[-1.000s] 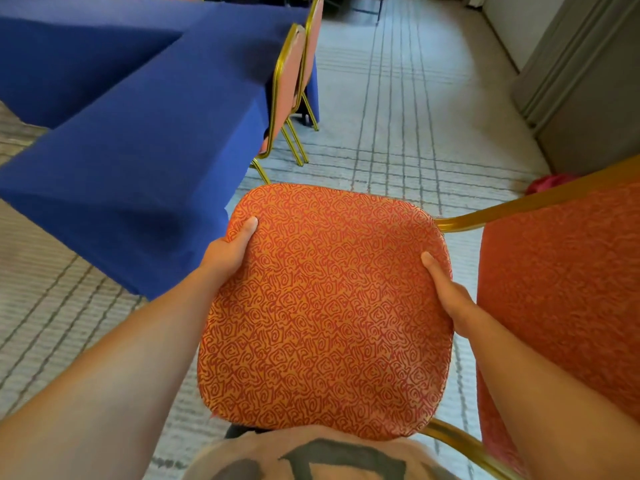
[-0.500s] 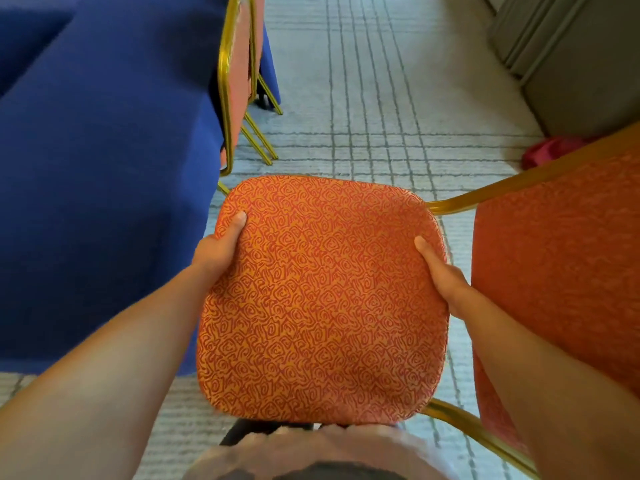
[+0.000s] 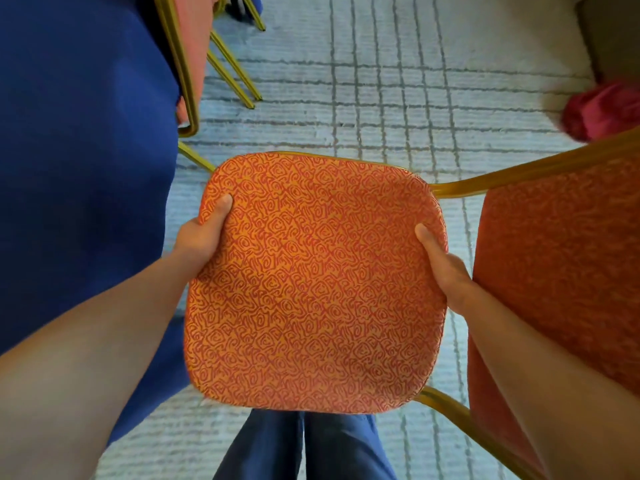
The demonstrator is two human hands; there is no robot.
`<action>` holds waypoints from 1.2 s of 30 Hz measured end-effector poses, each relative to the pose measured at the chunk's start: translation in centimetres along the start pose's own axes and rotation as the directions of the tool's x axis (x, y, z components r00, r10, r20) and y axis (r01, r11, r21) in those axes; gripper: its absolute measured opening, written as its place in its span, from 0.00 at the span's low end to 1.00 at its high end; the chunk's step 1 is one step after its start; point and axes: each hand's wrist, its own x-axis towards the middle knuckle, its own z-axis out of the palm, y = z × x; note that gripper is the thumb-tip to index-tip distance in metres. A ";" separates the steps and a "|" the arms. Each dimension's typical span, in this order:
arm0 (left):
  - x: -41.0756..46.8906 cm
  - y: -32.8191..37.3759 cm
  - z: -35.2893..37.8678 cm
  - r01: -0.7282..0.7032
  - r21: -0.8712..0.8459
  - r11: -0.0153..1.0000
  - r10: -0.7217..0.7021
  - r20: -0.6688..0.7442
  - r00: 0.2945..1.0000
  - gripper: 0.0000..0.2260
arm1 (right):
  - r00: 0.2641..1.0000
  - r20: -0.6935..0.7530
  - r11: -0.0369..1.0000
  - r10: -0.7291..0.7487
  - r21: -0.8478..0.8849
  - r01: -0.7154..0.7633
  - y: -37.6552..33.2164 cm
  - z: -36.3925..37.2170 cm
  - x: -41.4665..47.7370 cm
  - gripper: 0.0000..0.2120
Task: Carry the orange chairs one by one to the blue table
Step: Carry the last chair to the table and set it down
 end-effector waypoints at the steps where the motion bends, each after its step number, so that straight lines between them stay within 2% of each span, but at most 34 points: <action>1: 1.8 -0.3 0.7 0.014 0.003 1.000 -0.014 -0.008 1.000 0.38 | 1.000 0.005 1.000 0.009 -0.007 -0.008 -0.1 1.1 1.9 0.46; 5: 7.6 -1.0 3.0 0.042 0.018 0.999 -0.041 -0.043 0.998 0.37 | 0.999 0.020 0.999 0.035 -0.008 -0.035 -0.3 4.3 7.9 0.50; 8: 12.0 -2.1 4.8 0.079 0.017 0.997 -0.078 -0.059 0.995 0.38 | 0.998 0.041 0.999 0.042 -0.014 -0.041 -0.2 6.6 12.3 0.42; 17: 21.5 -4.7 9.5 0.157 0.052 0.986 -0.153 -0.078 0.985 0.41 | 0.987 0.077 0.990 0.138 -0.022 -0.137 0.9 11.1 22.9 0.44; 22: 23.1 -5.4 10.8 0.180 0.043 0.983 -0.177 -0.057 0.982 0.50 | 0.985 0.091 0.989 0.148 -0.016 -0.148 1.6 12.0 25.4 0.48; 24: 23.8 -6.0 11.5 0.164 0.054 0.985 -0.160 -0.070 0.985 0.43 | 0.986 0.090 0.990 0.140 -0.025 -0.139 1.8 12.1 26.1 0.50; 26: 24.1 -6.4 11.8 0.149 0.065 0.987 -0.142 -0.102 0.985 0.37 | 0.988 0.084 0.992 0.128 -0.029 -0.126 2.1 12.1 26.3 0.46; 29: 24.2 -6.9 12.0 0.147 0.043 0.988 -0.141 -0.122 0.982 0.42 | 0.992 0.057 0.993 0.116 -0.032 -0.115 2.3 12.1 26.2 0.42; 34: 23.6 -7.1 12.1 0.143 0.055 0.988 -0.129 -0.207 0.970 0.44 | 0.995 -0.004 0.995 0.098 -0.012 -0.098 2.4 12.2 25.8 0.39; 36: 22.9 -6.6 12.5 0.138 0.058 0.989 -0.120 -0.243 0.962 0.40 | 0.996 -0.036 0.996 0.082 -0.036 -0.083 2.1 12.4 25.5 0.37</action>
